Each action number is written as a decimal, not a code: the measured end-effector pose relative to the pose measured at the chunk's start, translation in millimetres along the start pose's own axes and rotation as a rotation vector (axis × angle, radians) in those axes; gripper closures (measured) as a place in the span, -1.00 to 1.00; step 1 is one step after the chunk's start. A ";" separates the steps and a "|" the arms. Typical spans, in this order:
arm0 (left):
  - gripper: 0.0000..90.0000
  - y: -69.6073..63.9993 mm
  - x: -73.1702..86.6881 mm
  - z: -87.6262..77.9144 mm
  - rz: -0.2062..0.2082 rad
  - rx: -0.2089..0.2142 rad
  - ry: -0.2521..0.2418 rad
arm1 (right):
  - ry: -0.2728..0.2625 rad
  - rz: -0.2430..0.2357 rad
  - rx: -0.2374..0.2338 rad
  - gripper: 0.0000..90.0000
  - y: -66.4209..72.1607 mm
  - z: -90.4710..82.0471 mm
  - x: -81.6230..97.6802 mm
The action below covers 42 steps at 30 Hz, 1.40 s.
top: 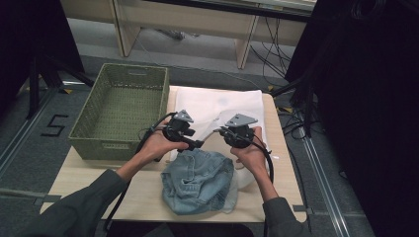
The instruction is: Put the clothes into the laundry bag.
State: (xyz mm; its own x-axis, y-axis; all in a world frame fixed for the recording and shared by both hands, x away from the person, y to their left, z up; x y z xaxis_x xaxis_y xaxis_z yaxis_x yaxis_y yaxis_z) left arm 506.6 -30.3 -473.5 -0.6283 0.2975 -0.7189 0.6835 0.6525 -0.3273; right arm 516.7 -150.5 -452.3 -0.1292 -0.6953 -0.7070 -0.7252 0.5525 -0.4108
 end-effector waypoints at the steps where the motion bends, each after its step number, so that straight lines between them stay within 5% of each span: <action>1: -0.12 0.5 0.6 4.0 0.010 -0.001 0.012 | 0.002 0.013 -0.003 0.93 0.8 -0.8 -1.2; 4: -0.06 1.1 0.3 13.5 0.019 -0.024 0.020 | -0.021 0.022 0.002 0.93 -0.2 -1.6 -5.0; 7: 0.42 9.8 -2.9 16.6 0.083 -0.101 0.015 | -0.013 0.008 -0.011 0.93 0.1 -3.3 -4.0; 11: 0.81 14.8 -7.5 8.1 0.117 -0.113 -0.005 | -0.012 0.023 -0.021 0.91 2.3 -3.5 -2.4; 14: 0.84 16.5 -11.9 -1.7 0.137 -0.116 -0.004 | -0.019 0.032 -0.034 0.78 6.0 -4.4 -2.4; 17: 0.84 17.2 -13.6 -7.6 0.135 -0.110 -0.003 | -0.055 0.111 -0.081 0.38 16.8 -13.9 -9.1; 22: 0.84 19.2 -14.6 -12.9 0.137 -0.100 0.006 | -0.113 0.153 -0.205 0.02 52.4 -35.3 -25.5; 23: 0.84 19.4 -15.0 -13.8 0.135 -0.100 0.006 | -0.118 0.126 -0.224 -0.01 59.9 -35.8 -26.9; 30: 0.84 20.1 -14.0 -19.1 0.146 -0.094 0.016 | -0.062 0.075 -0.350 -0.13 114.6 -29.9 -25.6; 39: 0.82 17.9 -12.4 -16.1 0.150 -0.081 0.031 | 0.048 0.065 -0.391 -0.23 154.4 -4.0 -5.3; 42: 0.82 16.6 -9.8 -15.9 0.165 -0.074 0.042 | 0.078 0.011 -0.386 0.03 158.5 2.9 6.4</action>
State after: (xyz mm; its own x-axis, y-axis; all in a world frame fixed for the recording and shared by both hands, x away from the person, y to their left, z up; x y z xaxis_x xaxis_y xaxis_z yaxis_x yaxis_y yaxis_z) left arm 518.2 -11.3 -462.1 -0.5262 0.4328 -0.7320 0.7501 0.6417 -0.1598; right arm 402.9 -66.0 -523.5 -0.1789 -0.7310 -0.6585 -0.9224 0.3575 -0.1463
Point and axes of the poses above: each handheld gripper's, and its own axes: z roughly forward along the jaws, x roughly out of its underside, y roughly to its left, the point moved 9 cm from there along z, roughly forward along the jaws, and after that the axes turned 15 degrees about -z, right-handed, at the moved point
